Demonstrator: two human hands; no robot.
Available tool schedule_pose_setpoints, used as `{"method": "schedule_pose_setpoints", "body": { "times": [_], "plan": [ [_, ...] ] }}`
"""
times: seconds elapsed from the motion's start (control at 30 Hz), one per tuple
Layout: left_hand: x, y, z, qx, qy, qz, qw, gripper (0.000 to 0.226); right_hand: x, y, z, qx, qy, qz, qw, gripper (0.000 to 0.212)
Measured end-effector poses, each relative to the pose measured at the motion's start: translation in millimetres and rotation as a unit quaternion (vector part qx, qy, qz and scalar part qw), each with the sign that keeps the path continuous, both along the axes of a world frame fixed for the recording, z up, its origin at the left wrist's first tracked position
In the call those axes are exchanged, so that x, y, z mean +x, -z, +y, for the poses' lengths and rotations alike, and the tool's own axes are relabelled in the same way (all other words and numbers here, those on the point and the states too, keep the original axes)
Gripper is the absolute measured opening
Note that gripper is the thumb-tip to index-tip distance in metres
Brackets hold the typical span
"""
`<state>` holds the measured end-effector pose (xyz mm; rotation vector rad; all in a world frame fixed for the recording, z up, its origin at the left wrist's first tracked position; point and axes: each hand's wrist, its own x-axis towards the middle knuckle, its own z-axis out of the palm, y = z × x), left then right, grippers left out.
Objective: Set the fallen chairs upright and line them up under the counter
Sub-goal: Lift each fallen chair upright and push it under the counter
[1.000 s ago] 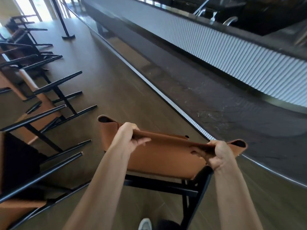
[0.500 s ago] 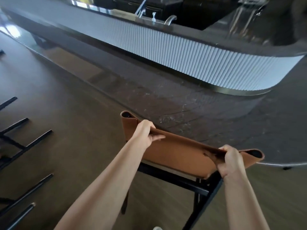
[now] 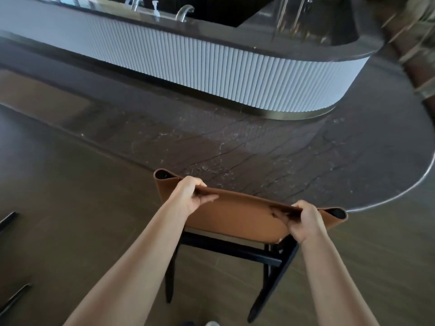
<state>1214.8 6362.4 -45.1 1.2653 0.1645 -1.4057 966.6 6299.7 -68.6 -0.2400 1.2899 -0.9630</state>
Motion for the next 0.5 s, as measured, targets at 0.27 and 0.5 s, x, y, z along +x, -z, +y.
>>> {"method": "schedule_pose_setpoints", "body": {
  "times": [0.27, 0.5],
  "plan": [
    [8.2, 5.8, 8.2, 0.028, 0.044, 0.023, 0.998, 0.027, -0.3, 5.6, 11.1, -0.007, 0.023, 0.002, 1.000, 0.014],
    [9.0, 16.9, 32.1, 0.031, 0.063, 0.043, 0.997, 0.026, -0.9, 11.5, 38.4, -0.007, 0.038, 0.001, 0.999, 0.011]
  ]
}}
